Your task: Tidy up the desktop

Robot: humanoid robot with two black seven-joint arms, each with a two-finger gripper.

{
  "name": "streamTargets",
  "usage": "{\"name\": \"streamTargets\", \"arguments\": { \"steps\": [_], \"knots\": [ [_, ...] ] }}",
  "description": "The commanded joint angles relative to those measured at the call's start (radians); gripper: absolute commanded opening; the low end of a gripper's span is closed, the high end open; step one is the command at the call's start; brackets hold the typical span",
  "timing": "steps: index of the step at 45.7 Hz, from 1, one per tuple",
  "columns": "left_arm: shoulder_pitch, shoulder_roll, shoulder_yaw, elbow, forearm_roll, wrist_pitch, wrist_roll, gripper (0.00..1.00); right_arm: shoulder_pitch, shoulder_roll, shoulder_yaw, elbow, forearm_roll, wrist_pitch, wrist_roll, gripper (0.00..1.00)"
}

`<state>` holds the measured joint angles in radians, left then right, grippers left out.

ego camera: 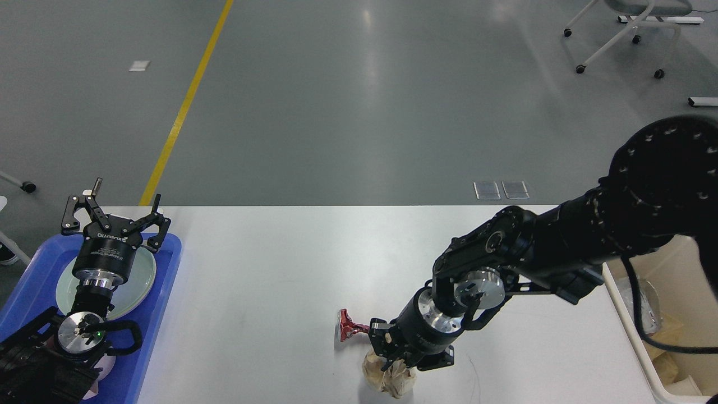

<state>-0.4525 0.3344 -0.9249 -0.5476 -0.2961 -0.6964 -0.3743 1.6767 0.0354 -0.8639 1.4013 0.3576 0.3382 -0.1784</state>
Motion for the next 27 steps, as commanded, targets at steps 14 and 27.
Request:
{"name": "streamTargets", "arguments": {
  "steps": [14, 27],
  "knots": [
    [0.0, 0.0, 0.0, 0.0, 0.0, 0.0, 0.0, 0.98, 0.506, -0.189, -0.175, 0.248, -0.002, 0.309, -0.001, 0.0],
    [0.0, 0.0, 0.0, 0.0, 0.0, 0.0, 0.0, 0.98, 0.508, -0.173, -0.181, 0.252, 0.012, 0.248, -0.001, 0.0]
  ]
}}
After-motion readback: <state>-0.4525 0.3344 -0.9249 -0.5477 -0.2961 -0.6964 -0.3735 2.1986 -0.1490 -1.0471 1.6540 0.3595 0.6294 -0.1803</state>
